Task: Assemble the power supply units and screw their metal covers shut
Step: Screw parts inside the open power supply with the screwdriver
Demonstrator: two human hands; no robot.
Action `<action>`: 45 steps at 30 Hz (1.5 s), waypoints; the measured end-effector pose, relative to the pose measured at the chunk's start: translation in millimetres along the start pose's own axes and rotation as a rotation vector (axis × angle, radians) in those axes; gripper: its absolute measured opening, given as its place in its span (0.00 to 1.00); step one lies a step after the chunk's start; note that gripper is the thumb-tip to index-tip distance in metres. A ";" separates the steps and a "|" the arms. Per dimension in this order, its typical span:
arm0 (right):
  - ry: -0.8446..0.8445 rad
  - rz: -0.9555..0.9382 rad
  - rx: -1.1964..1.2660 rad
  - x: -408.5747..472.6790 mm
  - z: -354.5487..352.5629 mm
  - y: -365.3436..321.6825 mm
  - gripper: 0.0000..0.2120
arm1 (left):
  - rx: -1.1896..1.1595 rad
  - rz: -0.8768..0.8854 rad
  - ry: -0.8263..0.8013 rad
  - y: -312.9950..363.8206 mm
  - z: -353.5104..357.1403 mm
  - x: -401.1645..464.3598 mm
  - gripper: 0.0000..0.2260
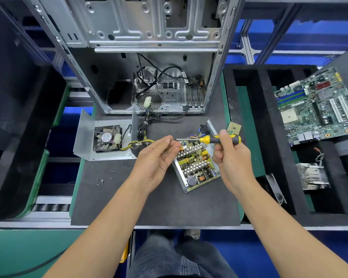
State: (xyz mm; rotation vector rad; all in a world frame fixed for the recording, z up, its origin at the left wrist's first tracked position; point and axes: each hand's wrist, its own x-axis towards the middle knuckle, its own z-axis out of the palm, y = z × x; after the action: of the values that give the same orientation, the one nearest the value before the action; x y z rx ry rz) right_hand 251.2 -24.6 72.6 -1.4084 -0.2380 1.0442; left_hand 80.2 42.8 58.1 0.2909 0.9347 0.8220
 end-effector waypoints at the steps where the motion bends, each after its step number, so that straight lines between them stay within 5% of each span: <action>1: -0.001 0.000 0.001 0.6 0.1 -0.3 0.12 | -0.001 -0.001 0.004 -0.1 0.5 0.7 0.09; 16: 0.006 -0.013 0.018 -2.5 3.4 -1.3 0.11 | 0.103 0.105 0.070 -0.8 7.2 6.9 0.03; 21: -0.118 0.012 0.023 2.9 7.8 -10.4 0.07 | 0.249 0.129 0.031 3.0 9.2 6.7 0.04; 30: -0.073 0.028 -0.071 16.2 16.4 -23.2 0.13 | 0.382 0.170 -0.056 9.9 23.1 12.6 0.04; 38: -0.077 0.012 -0.092 30.4 16.0 -25.6 0.14 | 0.436 0.135 -0.146 21.6 19.7 25.2 0.13; 42: -0.016 -0.061 -0.153 44.0 11.2 -28.2 0.15 | 0.761 0.326 -0.065 30.1 12.2 36.1 0.02; 45: 0.033 -0.157 -0.329 55.9 8.2 -34.7 0.16 | 1.166 0.486 -0.068 33.7 10.5 48.7 0.05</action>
State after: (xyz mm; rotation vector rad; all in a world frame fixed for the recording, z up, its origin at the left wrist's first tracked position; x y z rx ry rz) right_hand 292.5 26.6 80.7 -1.6707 -0.5063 0.8777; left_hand 87.7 102.3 53.8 1.5914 1.2200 0.6044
